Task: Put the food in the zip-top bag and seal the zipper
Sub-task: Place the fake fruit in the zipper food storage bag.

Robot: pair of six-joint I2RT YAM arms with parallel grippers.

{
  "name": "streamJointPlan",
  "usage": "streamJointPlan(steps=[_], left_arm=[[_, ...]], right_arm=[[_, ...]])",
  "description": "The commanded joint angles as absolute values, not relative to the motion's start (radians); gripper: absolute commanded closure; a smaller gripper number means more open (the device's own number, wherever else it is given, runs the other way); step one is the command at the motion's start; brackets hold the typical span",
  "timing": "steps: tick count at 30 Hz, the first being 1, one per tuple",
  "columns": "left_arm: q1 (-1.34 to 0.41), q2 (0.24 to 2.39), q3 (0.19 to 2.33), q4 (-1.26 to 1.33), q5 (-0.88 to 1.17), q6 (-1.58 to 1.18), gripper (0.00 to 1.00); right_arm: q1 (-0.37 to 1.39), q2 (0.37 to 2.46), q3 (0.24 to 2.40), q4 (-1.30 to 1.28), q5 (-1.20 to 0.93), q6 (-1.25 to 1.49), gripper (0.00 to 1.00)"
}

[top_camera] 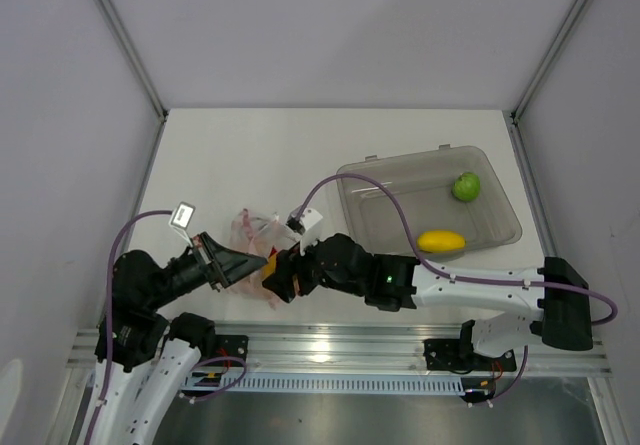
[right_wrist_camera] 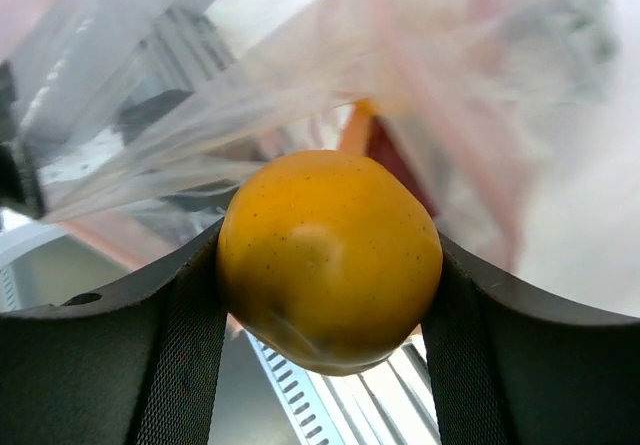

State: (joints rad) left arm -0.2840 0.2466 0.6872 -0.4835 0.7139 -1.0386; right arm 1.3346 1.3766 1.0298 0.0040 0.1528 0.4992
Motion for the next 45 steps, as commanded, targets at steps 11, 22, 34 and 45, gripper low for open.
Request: streamJointPlan(steps=[11, 22, 34, 45], left_arm=[[-0.291, 0.236, 0.739, -0.428, 0.77, -1.075, 0.99], [-0.291, 0.247, 0.738, -0.405, 0.77, -1.085, 0.99], [-0.291, 0.244, 0.733, -0.422, 0.767, -1.071, 0.99], [-0.291, 0.224, 0.696, -0.423, 0.766, -1.058, 1.0]], right_arm=[[1.256, 1.279, 1.062, -0.018, 0.216, 0.483, 0.36], [1.304, 1.396, 1.028, 0.167, -0.158, 0.405, 0.45], [1.309, 1.347, 0.999, 0.078, -0.043, 0.402, 0.14], [1.309, 1.223, 1.011, -0.07, 0.116, 0.414, 0.13]])
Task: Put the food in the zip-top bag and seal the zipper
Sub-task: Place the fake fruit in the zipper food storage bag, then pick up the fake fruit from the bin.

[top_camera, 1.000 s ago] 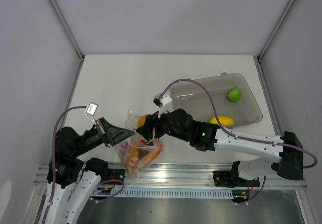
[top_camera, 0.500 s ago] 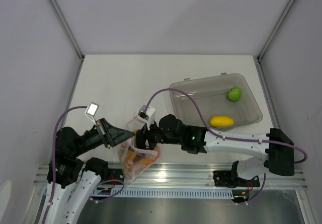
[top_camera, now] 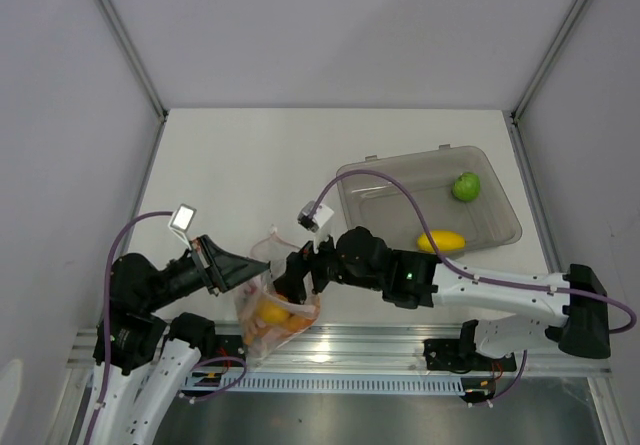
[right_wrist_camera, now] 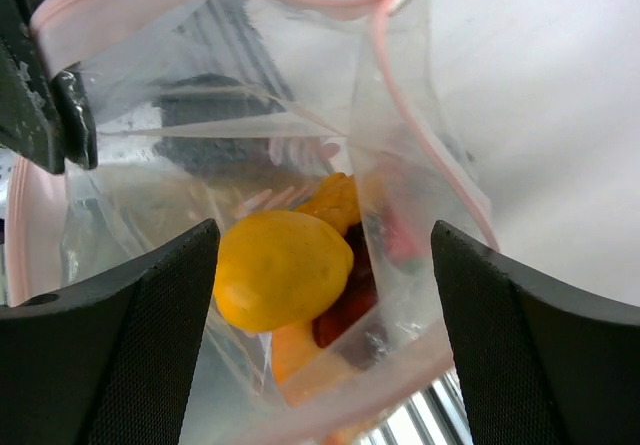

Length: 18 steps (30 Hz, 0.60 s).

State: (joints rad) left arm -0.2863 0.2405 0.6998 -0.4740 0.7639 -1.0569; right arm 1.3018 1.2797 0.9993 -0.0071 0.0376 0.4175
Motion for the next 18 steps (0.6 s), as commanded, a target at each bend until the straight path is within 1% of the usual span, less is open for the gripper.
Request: streamJointPlan(steps=[1, 6, 9, 12, 13, 18], left_arm=[[-0.291, 0.221, 0.695, -0.423, 0.765, -1.057, 0.99], [-0.291, 0.232, 0.68, -0.425, 0.773, -1.045, 0.99], [-0.291, 0.229, 0.677, -0.417, 0.772, -1.04, 0.99], [-0.291, 0.233, 0.67, -0.416, 0.775, -1.032, 0.99], [-0.291, 0.239, 0.672, -0.413, 0.776, -1.031, 0.99], [-0.291, 0.241, 0.67, -0.417, 0.784, -1.009, 1.0]], right_arm=[[1.308, 1.21, 1.015, -0.089, 0.132, 0.413, 0.13], [1.304, 1.108, 1.029, -0.221, 0.282, 0.416, 0.13], [1.272, 1.055, 1.043, -0.311, 0.395, 0.442, 0.13], [1.181, 1.014, 1.045, -0.409, 0.474, 0.506, 0.13], [1.116, 1.002, 1.036, -0.451, 0.479, 0.543, 0.13], [0.911, 0.896, 0.982, -0.508, 0.413, 0.6, 0.13]])
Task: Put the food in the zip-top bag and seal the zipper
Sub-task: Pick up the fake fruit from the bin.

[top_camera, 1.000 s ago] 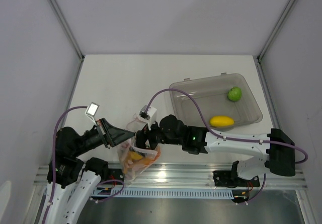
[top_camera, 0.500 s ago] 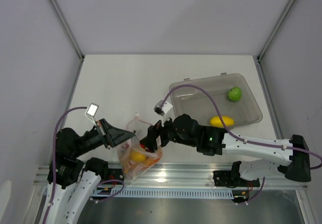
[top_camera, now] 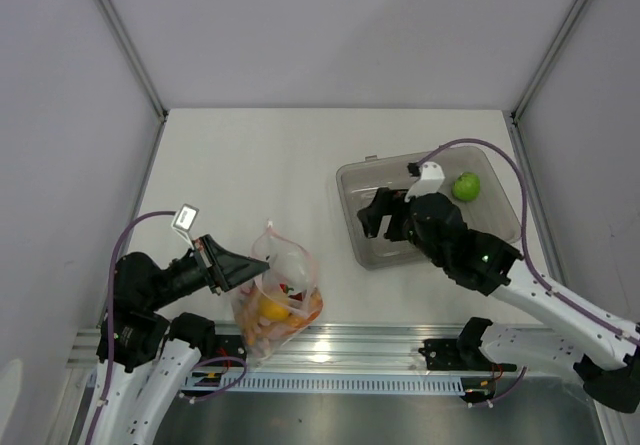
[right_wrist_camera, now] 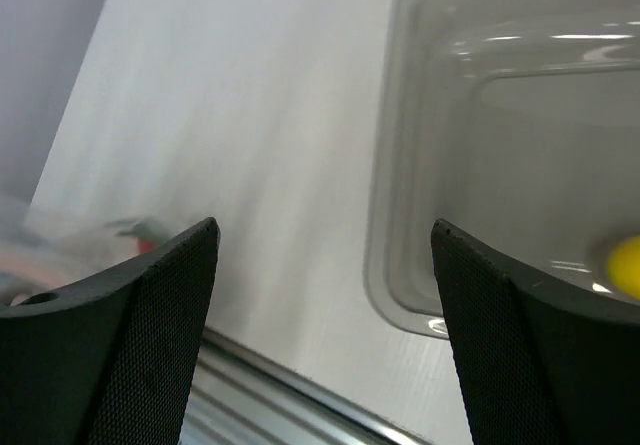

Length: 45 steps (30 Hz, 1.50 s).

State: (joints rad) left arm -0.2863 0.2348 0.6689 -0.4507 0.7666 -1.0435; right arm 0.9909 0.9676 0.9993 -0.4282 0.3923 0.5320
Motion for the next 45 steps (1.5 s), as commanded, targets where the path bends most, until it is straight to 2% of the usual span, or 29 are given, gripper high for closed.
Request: streamJointPlan(steps=[1, 7, 10, 21, 29, 36, 45], left_arm=[[-0.291, 0.239, 0.672, -0.423, 0.782, -1.003, 0.99], [-0.291, 0.25, 0.672, -0.437, 0.776, -0.976, 0.99], [-0.291, 0.253, 0.667, -0.436, 0.778, -0.965, 0.99], [-0.291, 0.25, 0.658, -0.437, 0.784, -0.953, 0.99], [-0.291, 0.258, 0.629, -0.408, 0.795, -0.951, 0.99], [-0.291, 0.267, 0.603, -0.388, 0.801, -0.945, 0.99], [-0.291, 0.278, 0.571, -0.356, 0.808, -0.946, 0.99]], right_arm=[[0.882, 0.882, 0.973, -0.514, 0.4, 0.603, 0.13], [0.71, 0.81, 0.937, -0.58, 0.419, 0.63, 0.07], [0.637, 0.81, 0.928, -0.621, 0.44, 0.637, 0.01], [0.416, 1.006, 0.939, -0.808, 0.491, 0.729, 0.01], [0.301, 1.115, 0.896, -0.79, 0.473, 0.768, 0.01], [0.146, 1.215, 0.89, -0.709, 0.338, 0.778, 0.01], [0.127, 1.394, 0.951, -0.721, 0.215, 0.839, 0.01]])
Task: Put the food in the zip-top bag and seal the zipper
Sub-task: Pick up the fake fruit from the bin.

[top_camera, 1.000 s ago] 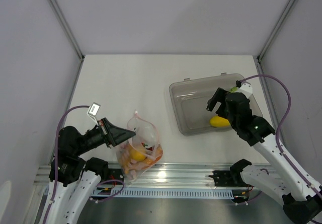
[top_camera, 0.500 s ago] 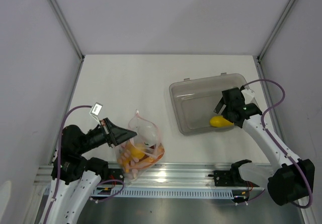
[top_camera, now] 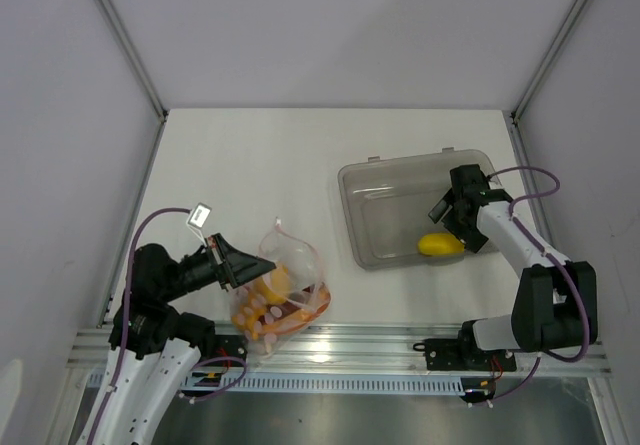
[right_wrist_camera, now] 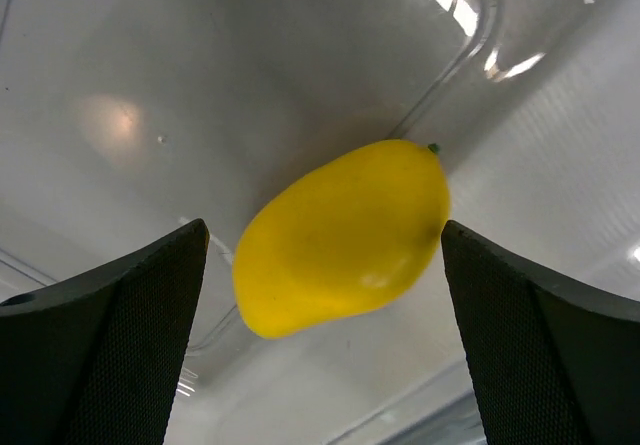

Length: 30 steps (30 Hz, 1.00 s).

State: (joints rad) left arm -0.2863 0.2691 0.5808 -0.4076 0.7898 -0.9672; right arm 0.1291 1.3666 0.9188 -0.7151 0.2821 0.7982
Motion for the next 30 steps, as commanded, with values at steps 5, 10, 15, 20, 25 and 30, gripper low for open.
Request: streamJointPlan(steps=[5, 10, 15, 20, 25, 30], left_arm=[[-0.291, 0.278, 0.566, -0.354, 0.805, -0.948, 0.99], [-0.291, 0.279, 0.558, -0.342, 0.804, -0.954, 1.0], [-0.291, 0.275, 0.555, -0.342, 0.807, -0.957, 0.99], [-0.291, 0.276, 0.555, -0.348, 0.805, -0.954, 0.99], [-0.291, 0.275, 0.555, -0.35, 0.802, -0.956, 0.99], [-0.291, 0.273, 0.56, -0.356, 0.798, -0.959, 0.99]], right_arm=[[0.14, 1.422, 0.939, -0.719, 0.189, 0.87, 0.02], [0.149, 1.434, 0.911, -0.69, 0.184, 0.888, 0.03], [0.167, 1.476, 0.914, -0.66, 0.169, 0.881, 0.05], [0.187, 1.534, 0.919, -0.638, 0.183, 0.868, 0.1], [0.198, 1.569, 0.919, -0.62, 0.181, 0.838, 0.24], [0.204, 1.536, 0.905, -0.588, 0.16, 0.805, 0.65]])
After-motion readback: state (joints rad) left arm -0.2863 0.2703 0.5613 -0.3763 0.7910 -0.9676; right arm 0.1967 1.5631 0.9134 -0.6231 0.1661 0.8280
